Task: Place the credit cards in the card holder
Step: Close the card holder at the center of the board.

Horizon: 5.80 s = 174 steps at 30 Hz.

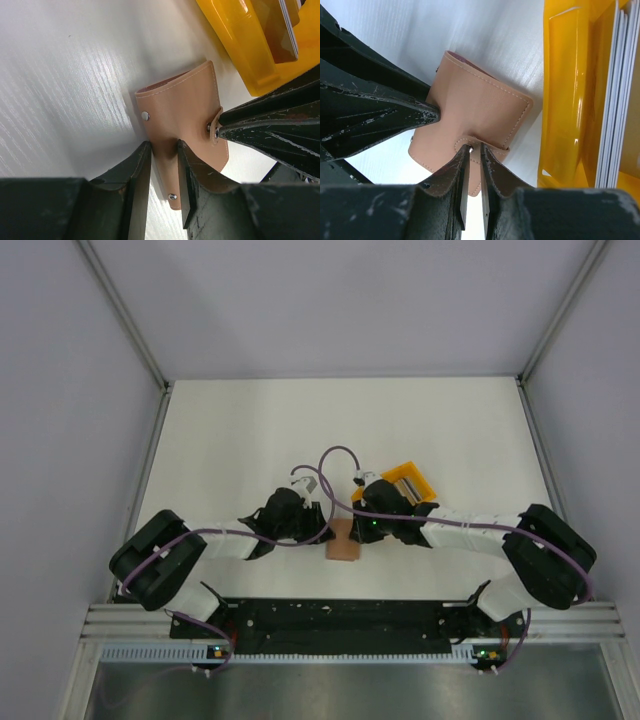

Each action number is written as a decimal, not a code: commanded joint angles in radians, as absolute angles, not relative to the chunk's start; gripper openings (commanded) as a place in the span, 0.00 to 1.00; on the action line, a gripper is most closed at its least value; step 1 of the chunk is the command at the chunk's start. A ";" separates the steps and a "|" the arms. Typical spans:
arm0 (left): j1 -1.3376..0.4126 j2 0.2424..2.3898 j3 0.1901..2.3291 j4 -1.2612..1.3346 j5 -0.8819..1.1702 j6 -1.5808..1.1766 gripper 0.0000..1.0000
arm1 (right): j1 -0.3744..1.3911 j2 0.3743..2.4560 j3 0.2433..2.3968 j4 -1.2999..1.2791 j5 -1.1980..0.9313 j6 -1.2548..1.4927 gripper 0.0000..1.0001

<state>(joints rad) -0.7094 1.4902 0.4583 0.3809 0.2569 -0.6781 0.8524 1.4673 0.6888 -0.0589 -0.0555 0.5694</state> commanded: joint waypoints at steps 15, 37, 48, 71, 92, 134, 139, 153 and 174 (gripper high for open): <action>-0.715 1.494 0.465 0.393 0.270 -0.661 0.31 | 0.842 1.490 0.730 -0.041 -0.005 0.589 0.14; -0.729 1.466 0.466 0.354 0.302 -0.627 0.47 | 0.859 1.354 0.624 -0.008 -0.048 0.644 0.16; -0.741 1.476 0.466 0.313 0.275 -0.607 0.45 | 0.859 1.387 0.661 -0.032 -0.005 0.618 0.16; -0.749 1.485 0.468 0.310 0.273 -0.601 0.43 | 0.859 1.437 0.676 -0.018 -0.005 0.614 0.16; -0.756 1.497 0.466 0.316 0.285 -0.594 0.43 | 0.859 1.474 0.698 -0.008 -0.003 0.620 0.15; -0.758 1.505 0.463 0.321 0.281 -0.588 0.41 | 0.887 1.720 0.836 -0.288 0.169 0.606 0.06; -0.758 1.502 0.463 0.321 0.282 -0.587 0.41 | 0.864 1.727 0.831 -0.279 0.121 0.591 0.00; -0.758 1.496 0.462 0.319 0.282 -0.586 0.41 | 0.845 1.796 0.836 -0.336 0.143 0.566 0.00; -0.758 1.474 0.453 0.314 0.244 -0.604 0.42 | 0.844 1.391 0.776 -0.196 0.086 0.535 0.14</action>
